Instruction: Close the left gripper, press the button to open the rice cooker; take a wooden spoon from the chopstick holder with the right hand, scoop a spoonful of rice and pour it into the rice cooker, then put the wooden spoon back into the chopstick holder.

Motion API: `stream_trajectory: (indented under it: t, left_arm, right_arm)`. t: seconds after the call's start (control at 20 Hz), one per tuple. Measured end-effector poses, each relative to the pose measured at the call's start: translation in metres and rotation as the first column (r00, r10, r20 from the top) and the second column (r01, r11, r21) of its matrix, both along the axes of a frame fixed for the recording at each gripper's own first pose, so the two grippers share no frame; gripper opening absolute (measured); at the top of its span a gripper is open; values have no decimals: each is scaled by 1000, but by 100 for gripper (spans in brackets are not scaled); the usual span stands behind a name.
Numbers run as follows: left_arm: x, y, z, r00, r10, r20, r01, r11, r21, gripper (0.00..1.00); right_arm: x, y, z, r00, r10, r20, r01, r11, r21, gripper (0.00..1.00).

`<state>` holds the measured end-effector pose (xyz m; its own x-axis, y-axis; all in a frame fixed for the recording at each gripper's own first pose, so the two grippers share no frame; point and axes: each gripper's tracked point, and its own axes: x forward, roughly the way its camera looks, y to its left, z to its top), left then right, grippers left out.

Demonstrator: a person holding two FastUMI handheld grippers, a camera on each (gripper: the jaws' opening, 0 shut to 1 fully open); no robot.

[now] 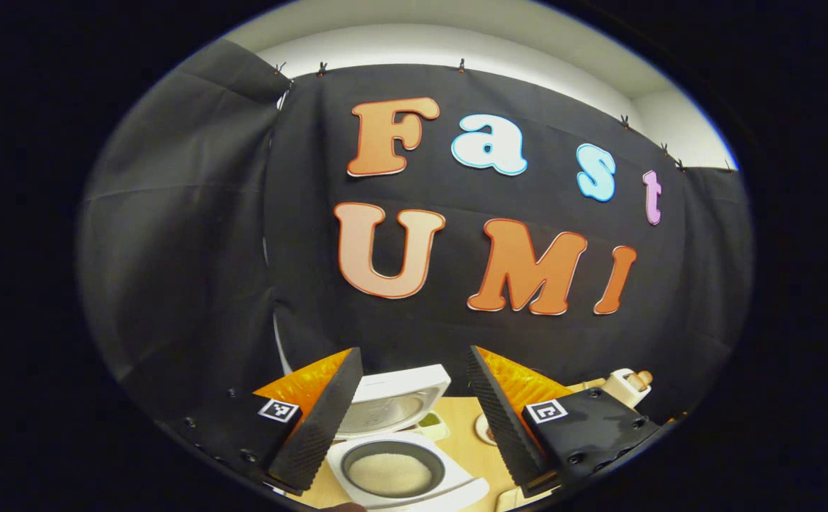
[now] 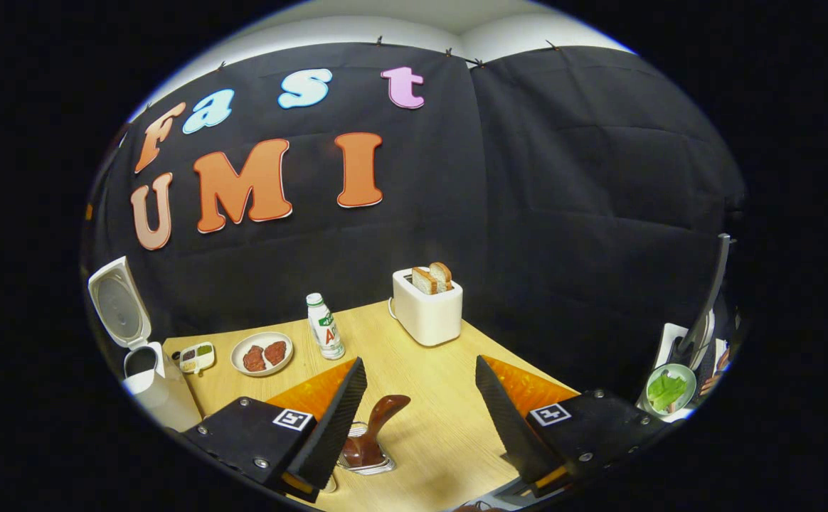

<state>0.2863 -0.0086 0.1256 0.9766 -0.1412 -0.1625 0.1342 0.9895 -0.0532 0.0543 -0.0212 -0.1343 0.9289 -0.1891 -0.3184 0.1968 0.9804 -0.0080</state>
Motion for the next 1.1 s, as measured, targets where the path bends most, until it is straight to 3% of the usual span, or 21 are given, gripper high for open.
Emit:
stream_trajectory:
  t: [0.25,0.55,0.75,0.9,1.1]
  left_arm:
    - [58,4,-2,998,43,-54,-39,997,69,100]
    - [112,15,-68,966,95,-241,-60,987,146,100]
    - [131,38,-102,936,162,-312,-120,981,151,100]
    - [141,60,-114,920,225,-320,-166,965,202,100]
    - [140,67,-132,898,246,-364,-188,964,187,100]
  right_arm:
    - [-7,-3,3,1000,5,-5,-5,999,-40,95]
    - [-3,-11,21,999,-16,37,17,1000,-24,95]
    - [1,-20,17,999,-39,33,39,999,-16,95]
    - [2,-23,13,999,-49,18,49,999,-20,95]
    - [6,-21,19,999,-41,29,41,999,-26,95]
